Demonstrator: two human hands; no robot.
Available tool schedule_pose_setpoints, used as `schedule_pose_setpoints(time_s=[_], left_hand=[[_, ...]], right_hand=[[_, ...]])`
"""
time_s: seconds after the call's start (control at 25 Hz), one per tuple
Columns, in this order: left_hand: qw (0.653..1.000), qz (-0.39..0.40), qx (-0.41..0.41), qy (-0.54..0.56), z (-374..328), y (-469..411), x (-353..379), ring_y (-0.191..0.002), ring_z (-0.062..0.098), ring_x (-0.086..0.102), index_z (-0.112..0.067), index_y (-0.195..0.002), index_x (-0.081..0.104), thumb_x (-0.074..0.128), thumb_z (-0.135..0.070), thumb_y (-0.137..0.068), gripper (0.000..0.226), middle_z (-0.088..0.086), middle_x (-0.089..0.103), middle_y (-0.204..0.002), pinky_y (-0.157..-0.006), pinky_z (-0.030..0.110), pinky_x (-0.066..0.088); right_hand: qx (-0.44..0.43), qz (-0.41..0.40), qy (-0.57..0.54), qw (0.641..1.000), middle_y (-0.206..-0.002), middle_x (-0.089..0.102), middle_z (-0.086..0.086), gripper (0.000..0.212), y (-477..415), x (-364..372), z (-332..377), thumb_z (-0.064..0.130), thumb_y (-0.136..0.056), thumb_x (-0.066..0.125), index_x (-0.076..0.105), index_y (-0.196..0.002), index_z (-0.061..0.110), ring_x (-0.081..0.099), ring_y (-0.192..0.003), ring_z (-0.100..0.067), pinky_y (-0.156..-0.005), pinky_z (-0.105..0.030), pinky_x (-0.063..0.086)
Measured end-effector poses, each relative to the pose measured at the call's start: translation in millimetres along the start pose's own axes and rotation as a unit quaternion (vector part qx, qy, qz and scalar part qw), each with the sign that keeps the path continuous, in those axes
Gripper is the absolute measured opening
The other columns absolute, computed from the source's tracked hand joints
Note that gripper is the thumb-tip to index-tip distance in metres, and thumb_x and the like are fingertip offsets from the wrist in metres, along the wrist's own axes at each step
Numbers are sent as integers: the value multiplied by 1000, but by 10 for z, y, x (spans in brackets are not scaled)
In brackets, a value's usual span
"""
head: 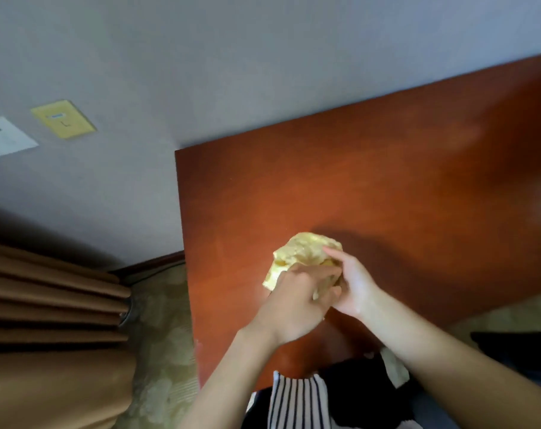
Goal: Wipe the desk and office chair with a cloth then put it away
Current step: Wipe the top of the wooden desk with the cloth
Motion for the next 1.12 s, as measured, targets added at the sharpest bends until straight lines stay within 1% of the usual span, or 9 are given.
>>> schedule_pose_setpoints(time_s=[0.12, 0.24, 0.32, 0.4, 0.48, 0.6, 0.68, 0.84, 1.12], left_hand=[[999, -5, 33, -29, 206, 196, 28, -109, 6, 50, -30, -119, 63, 54, -21, -93, 29, -12, 61, -122, -86, 2, 29], [998, 43, 10, -48, 390, 219, 146, -122, 9, 47, -26, -126, 58, 53, -24, -95, 32, -8, 54, -132, -89, -3, 24], [992, 92, -12, -89, 457, 143, 259, -136, 14, 34, -24, -136, 49, 53, -27, -95, 41, -4, 42, -146, -109, 17, 24], [979, 132, -43, -147, 461, 2, 365, -143, 21, 19, -27, -144, 36, 54, -32, -93, 54, -2, 25, -155, -116, 40, 18], [968, 152, -76, -185, 456, -133, 440, -145, 27, 11, -30, -147, 27, 58, -34, -90, 64, -1, 13, -159, -114, 48, 14], [957, 158, -91, -225, 472, -316, 504, -144, 30, 9, -29, -148, 23, 61, -35, -87, 72, 1, 5, -160, -113, 49, 15], [951, 158, -96, -247, 515, -408, 504, -145, 28, 5, -29, -149, 21, 63, -35, -86, 76, 0, -2, -160, -114, 50, 12], [934, 163, -121, -294, 668, -451, 472, -145, 26, -14, -28, -152, 6, 70, -44, -80, 98, -1, -18, -158, -115, 54, 3], [894, 201, -183, -357, 920, -273, 362, -139, 38, -29, -39, -141, -29, 77, -66, -56, 139, -1, -44, -147, -108, 67, 5]], right_hand=[[-136, -12, -64, 989, -112, 64, -17, 33, 217, -283, -115, 22, -98, 43, 55, -125, 7, 63, -100, -31, -85, -43, 52], [-282, -140, -61, 947, -119, 63, -11, 25, 589, -774, -40, 21, -97, 50, 58, -120, 13, 61, -108, -25, -100, -44, 44], [-330, -257, -16, 908, -117, 66, -4, 25, 821, -1103, 58, 27, -96, 55, 61, -118, 19, 64, -106, -19, -98, -38, 47], [-373, -350, 59, 857, -116, 65, 2, 29, 956, -1405, 202, 29, -97, 53, 58, -124, 22, 61, -110, -16, -93, -30, 46], [-387, -431, 198, 790, -123, 61, -3, 32, 920, -1660, 339, 28, -98, 50, 57, -128, 19, 56, -114, -19, -93, -27, 41], [-281, -511, 472, 661, -148, 38, -14, 41, 610, -1885, 417, 30, -98, 47, 52, -133, 10, 35, -133, -35, -107, -46, 32], [-199, -482, 597, 610, -156, 21, -11, 41, 360, -1812, 312, 36, -98, 42, 51, -136, 20, 18, -140, -36, -111, -53, 21], [-213, -371, 687, 588, -159, 6, -9, 43, 53, -1453, -93, 41, -96, 38, 38, -139, 47, -3, -144, -40, -113, -56, 3], [-283, -83, 844, 448, -160, -9, -5, 73, 113, -1247, -615, 26, -84, 58, 24, -144, 49, -23, -142, -34, -113, -51, -14]])
Point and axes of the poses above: each hand's wrist, its own y-axis away from the middle knuckle, its own x-axis out of the palm, z = x × y, the point moved 2 cm from there along -y, towards the middle knuckle
